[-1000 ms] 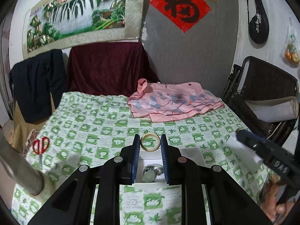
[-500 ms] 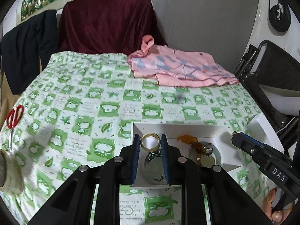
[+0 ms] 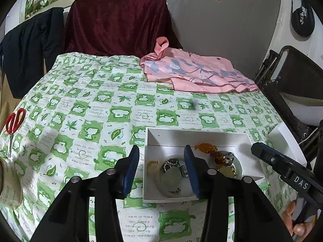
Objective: Organize jewelry
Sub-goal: 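Carry the ring over the vivo box with both grippers, then lower the ring into the box and open both grippers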
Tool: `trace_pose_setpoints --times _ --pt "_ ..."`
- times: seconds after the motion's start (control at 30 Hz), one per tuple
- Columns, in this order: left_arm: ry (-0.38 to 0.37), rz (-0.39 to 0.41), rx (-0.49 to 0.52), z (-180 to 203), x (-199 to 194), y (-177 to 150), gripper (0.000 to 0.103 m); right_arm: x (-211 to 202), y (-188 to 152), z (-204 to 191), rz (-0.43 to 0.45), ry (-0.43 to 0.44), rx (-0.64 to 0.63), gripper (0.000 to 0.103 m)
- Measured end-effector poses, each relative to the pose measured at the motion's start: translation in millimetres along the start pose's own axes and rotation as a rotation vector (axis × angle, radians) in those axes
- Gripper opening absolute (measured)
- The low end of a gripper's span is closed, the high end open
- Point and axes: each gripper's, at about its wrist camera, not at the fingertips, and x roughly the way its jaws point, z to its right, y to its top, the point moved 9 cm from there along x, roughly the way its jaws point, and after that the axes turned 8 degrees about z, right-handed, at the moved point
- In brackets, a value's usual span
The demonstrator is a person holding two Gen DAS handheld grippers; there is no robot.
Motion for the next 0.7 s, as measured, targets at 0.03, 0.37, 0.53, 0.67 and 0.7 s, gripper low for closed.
trace_pose_setpoints --times 0.03,0.37,0.53,0.67,0.7 --pt "0.004 0.001 0.0 -0.7 -0.2 0.0 0.047 0.0 -0.3 0.3 -0.001 -0.001 0.0 0.028" --pt "0.066 0.045 0.036 -5.5 -13.3 2.9 0.063 -8.8 1.3 2.2 0.035 -0.049 -0.041 0.037" --pt "0.131 0.083 0.088 -3.5 -22.3 3.5 0.072 -17.7 3.6 1.8 0.06 -0.065 -0.052 0.041" --pt "0.169 0.122 0.119 -0.9 -31.4 6.7 0.081 -27.7 7.3 2.0 0.092 -0.074 -0.049 0.044" --pt "0.174 0.129 0.123 -1.0 -33.4 7.3 0.083 -30.6 8.4 2.8 0.1 -0.076 -0.045 0.044"
